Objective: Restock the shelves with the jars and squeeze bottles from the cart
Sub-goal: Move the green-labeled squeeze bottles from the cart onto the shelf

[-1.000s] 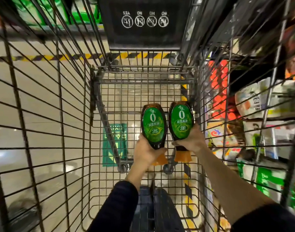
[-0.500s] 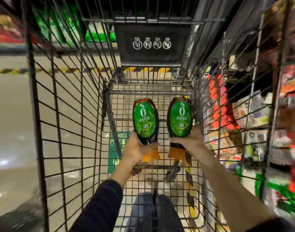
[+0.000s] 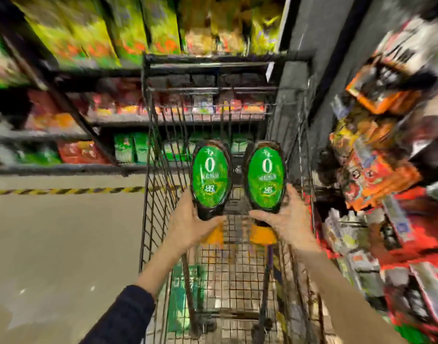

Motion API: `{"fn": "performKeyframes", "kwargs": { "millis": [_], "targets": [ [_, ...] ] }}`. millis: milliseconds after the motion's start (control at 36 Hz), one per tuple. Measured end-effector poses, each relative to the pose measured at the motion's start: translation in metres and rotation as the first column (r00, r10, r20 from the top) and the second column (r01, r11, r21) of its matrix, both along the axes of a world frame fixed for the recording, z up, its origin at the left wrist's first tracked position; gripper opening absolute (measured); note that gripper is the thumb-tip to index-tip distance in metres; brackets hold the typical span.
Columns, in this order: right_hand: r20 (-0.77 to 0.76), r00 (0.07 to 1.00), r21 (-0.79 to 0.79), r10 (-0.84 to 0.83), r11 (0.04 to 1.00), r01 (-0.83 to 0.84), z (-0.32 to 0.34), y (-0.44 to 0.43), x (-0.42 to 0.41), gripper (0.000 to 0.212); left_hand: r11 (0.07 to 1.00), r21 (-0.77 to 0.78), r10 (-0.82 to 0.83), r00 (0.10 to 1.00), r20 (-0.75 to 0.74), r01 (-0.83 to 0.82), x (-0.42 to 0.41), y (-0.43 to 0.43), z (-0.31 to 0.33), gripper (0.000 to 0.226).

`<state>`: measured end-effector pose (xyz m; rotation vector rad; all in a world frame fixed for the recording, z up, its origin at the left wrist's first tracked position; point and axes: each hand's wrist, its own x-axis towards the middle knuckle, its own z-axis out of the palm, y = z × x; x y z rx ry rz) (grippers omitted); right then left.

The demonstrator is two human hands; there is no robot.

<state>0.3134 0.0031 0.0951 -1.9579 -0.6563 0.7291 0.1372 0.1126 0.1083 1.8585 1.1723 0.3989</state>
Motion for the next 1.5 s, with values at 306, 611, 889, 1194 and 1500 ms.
{"fn": "performKeyframes", "kwargs": {
  "millis": [306,611,889,1194,1500],
  "targets": [
    [0.278,0.939,0.196,-0.203,0.969,0.151,0.142,-0.049,-0.001,0.125,0.951,0.289,-0.153,0.981,0.122,0.112,0.007,-0.017,0.141,0.089],
    [0.464,0.679,0.368,-0.569,0.821,0.436,0.247,-0.149,-0.062,0.117,0.784,0.507,-0.521,0.825,0.220,0.360,0.012,-0.057,0.240,0.096],
    [0.538,0.318,0.450,-0.780,0.585,0.675,0.312,-0.277,-0.176,0.097,0.579,0.606,-0.802,0.516,0.301,0.546,0.012,-0.166,0.293,0.098],
    [0.552,-0.103,0.504,-0.827,0.232,0.832,0.341,-0.422,-0.310,0.091,0.275,0.642,-0.946,0.083,0.313,0.716,-0.018,-0.346,0.323,0.097],
    [0.520,-0.455,0.528,-0.723,-0.147,0.836,0.341,-0.570,-0.501,0.092,-0.039,0.634,-0.859,-0.351,0.374,0.772,-0.147,-0.555,0.330,0.094]
  ]
}}
